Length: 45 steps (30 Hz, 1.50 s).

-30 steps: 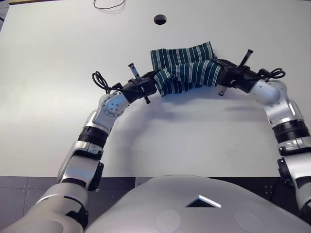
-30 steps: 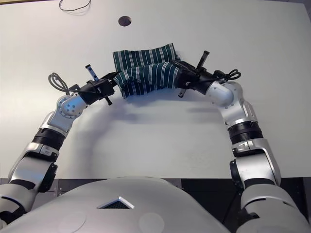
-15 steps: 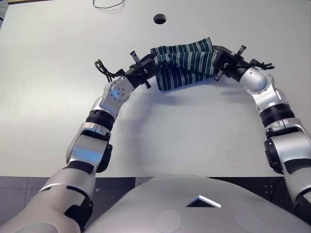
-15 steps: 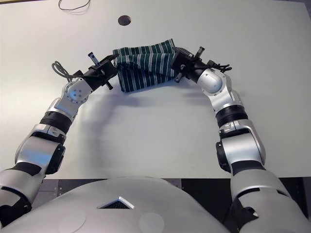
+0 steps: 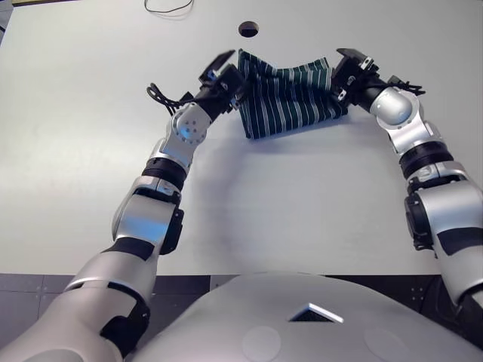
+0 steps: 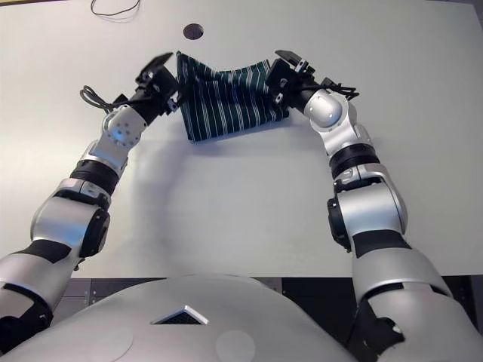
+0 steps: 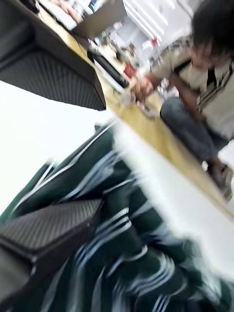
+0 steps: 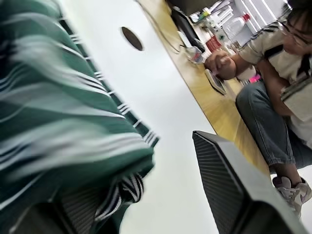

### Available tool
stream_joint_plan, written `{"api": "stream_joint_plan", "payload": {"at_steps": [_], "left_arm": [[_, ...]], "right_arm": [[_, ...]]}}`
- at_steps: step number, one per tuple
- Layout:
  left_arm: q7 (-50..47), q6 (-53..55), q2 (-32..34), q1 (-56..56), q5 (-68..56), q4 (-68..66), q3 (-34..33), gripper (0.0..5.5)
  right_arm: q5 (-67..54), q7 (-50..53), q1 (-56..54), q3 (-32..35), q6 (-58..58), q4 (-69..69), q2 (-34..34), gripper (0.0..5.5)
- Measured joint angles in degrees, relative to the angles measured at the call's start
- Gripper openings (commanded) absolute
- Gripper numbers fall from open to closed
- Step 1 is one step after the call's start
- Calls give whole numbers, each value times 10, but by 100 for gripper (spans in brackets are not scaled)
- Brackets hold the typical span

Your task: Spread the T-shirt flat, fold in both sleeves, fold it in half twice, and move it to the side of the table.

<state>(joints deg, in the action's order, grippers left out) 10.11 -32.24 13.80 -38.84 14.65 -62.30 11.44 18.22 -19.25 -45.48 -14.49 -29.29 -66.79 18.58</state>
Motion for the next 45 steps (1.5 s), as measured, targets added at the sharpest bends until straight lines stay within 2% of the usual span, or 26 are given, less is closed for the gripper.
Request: {"api": "stream_joint_plan", "payload": {"at_steps": [5, 8, 11, 13, 16, 18, 19, 23, 27, 35, 38, 42, 45], "left_arm": [[-3, 33, -12, -48, -32, -49, -38, 332], [-20, 63, -15, -59, -20, -80, -35, 332], [-50, 70, -14, -59, -23, -93, -49, 332], [-57, 34, -8, -42, -54, -72, -79, 332], [-56, -44, -6, 37, -110, 22, -125, 332], [-64, -72, -6, 108, -140, 109, -153, 332], [-66, -71, -7, 131, -153, 142, -164, 332], [-58, -43, -45, 215, -186, 286, -158, 332], [-42, -11, -61, 270, -205, 364, -151, 332], [-33, 32, -83, 298, -241, 424, -163, 332], [-29, 44, -90, 298, -248, 430, -164, 332], [-27, 49, -99, 299, -258, 454, -169, 332], [-29, 52, -109, 310, -258, 470, -172, 332]], "right_arm": [[-34, -4, -52, 35, 51, -43, -32, 300], [-38, 41, -72, 49, 97, -66, -48, 300], [-44, 63, -73, 67, 95, -70, -50, 300], [-55, 34, -52, 70, 33, -41, -51, 300], [-101, -124, 39, 46, -79, 57, -50, 300], [-108, -199, 86, 24, -109, 87, -52, 300], [-106, -202, 88, 21, -107, 84, -53, 300], [-70, -113, 23, 15, -28, -2, -83, 300], [-50, -21, -28, 21, 64, -68, -111, 300], [-90, 104, -63, 108, 234, -102, -130, 300], [-118, 162, -64, 158, 273, -103, -106, 300], [-178, 254, -41, 257, 305, -103, -28, 300], [-255, 354, -5, 364, 308, -99, 42, 300]]}}
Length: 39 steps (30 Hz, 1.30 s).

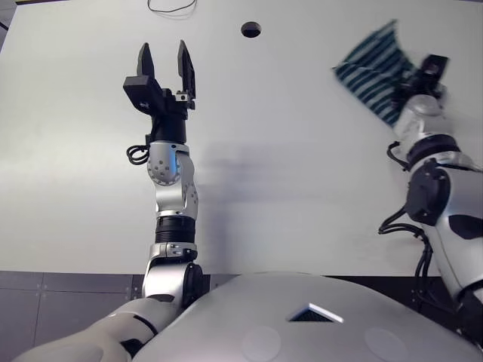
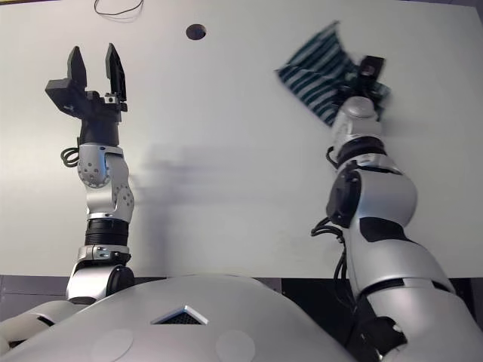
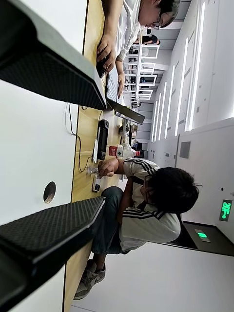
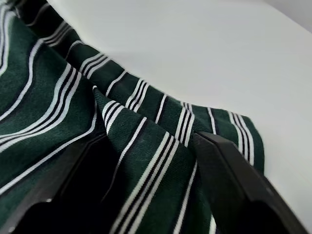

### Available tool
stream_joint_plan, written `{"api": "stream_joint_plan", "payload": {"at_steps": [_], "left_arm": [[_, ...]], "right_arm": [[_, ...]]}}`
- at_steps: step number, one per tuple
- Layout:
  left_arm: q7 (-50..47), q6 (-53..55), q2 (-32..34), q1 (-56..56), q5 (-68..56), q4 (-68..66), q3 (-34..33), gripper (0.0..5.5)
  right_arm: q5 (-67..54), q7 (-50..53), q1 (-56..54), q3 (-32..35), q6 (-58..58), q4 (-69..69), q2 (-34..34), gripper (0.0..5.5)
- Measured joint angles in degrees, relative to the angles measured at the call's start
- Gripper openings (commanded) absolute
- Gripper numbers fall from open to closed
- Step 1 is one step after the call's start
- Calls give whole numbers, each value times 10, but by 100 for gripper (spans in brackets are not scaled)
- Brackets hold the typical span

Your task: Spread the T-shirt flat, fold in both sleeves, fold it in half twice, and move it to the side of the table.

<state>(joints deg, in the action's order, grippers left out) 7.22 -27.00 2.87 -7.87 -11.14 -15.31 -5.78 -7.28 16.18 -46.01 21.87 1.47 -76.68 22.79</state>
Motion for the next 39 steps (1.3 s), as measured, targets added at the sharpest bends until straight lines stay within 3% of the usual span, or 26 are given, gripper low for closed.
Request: {"api": "stream_joint_plan", "payload": {"at_steps": [3, 8, 10, 14, 18, 20, 21, 29, 33, 39], "left_arm": [[-5, 2, -15, 15, 0, 4, -2, 332], [-14, 2, -28, 23, 4, 7, -2, 332], [-19, 0, -32, 30, 9, 8, -2, 332], [-40, -14, -44, 29, 46, 8, 6, 332], [-91, -55, -56, 31, 129, 8, 17, 332], [-131, -87, -63, 39, 205, 6, 52, 332], [-137, -94, -62, 41, 216, 2, 61, 332], [-176, -108, -61, 54, 225, -31, 83, 461], [-191, -108, -61, 54, 225, -42, 78, 465], [-191, -111, -61, 52, 214, -61, 85, 467]], "right_arm": [[-66, 65, 35, 89, -5, 8, 51, 300], [-132, 98, 41, 172, -53, 28, 51, 300], [-144, 58, 45, 177, -93, 42, 37, 300], [-96, -72, 74, 68, -234, 219, -66, 300], [54, -106, 197, -123, -332, 477, -160, 300], [169, -113, 304, -252, -350, 530, -216, 300], [189, -112, 333, -272, -348, 527, -230, 300], [203, -83, 385, -270, -326, 528, -231, 300], [203, -77, 397, -270, -325, 562, -231, 300], [217, -66, 421, -275, -325, 592, -233, 385]]}}
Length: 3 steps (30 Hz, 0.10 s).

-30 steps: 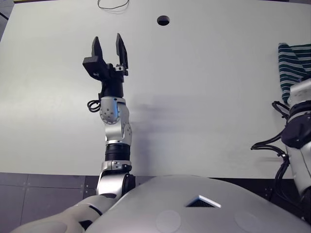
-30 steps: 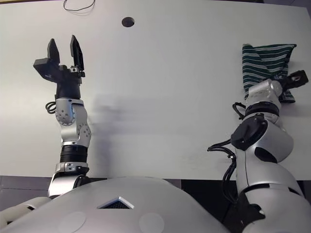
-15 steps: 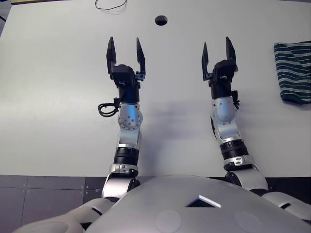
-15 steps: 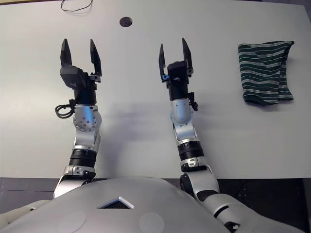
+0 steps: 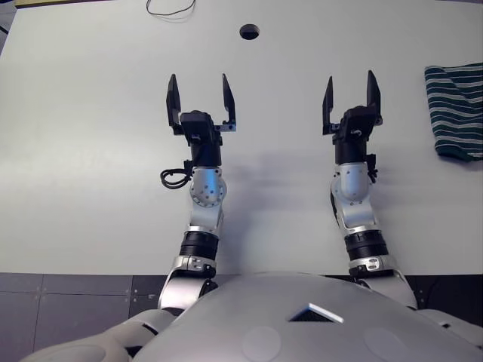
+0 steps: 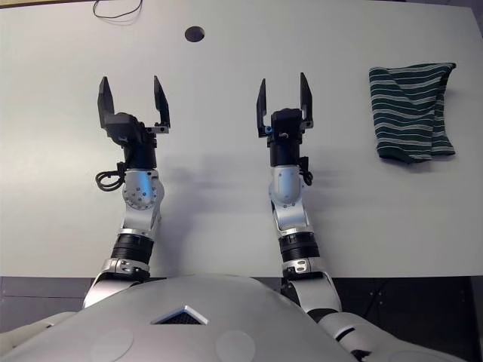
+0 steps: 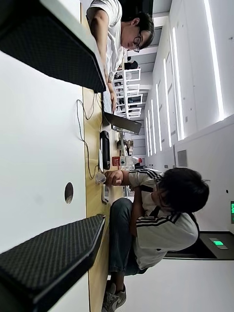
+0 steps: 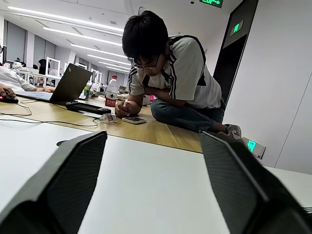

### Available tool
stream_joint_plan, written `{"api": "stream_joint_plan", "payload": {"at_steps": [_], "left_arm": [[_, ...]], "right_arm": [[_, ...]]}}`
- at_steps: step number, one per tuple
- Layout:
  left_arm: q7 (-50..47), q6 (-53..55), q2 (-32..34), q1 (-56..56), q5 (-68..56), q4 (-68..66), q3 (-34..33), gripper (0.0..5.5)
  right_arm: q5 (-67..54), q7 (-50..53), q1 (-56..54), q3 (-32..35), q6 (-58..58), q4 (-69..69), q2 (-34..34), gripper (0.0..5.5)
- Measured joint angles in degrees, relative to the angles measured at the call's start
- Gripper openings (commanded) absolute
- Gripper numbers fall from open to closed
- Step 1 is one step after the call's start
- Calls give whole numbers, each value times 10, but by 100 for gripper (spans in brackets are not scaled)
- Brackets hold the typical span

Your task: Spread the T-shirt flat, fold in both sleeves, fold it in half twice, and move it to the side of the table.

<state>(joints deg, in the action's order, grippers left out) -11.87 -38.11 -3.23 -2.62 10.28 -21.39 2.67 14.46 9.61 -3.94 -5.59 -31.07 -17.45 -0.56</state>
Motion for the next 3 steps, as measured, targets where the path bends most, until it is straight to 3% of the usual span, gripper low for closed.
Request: {"api": "stream_joint_plan", "payload": {"at_steps": [3], "left_arm": [[0, -7, 0, -1, 0, -7, 3, 467]], "right_arm": [[0, 0, 5, 1, 0, 15, 0, 385]]}}
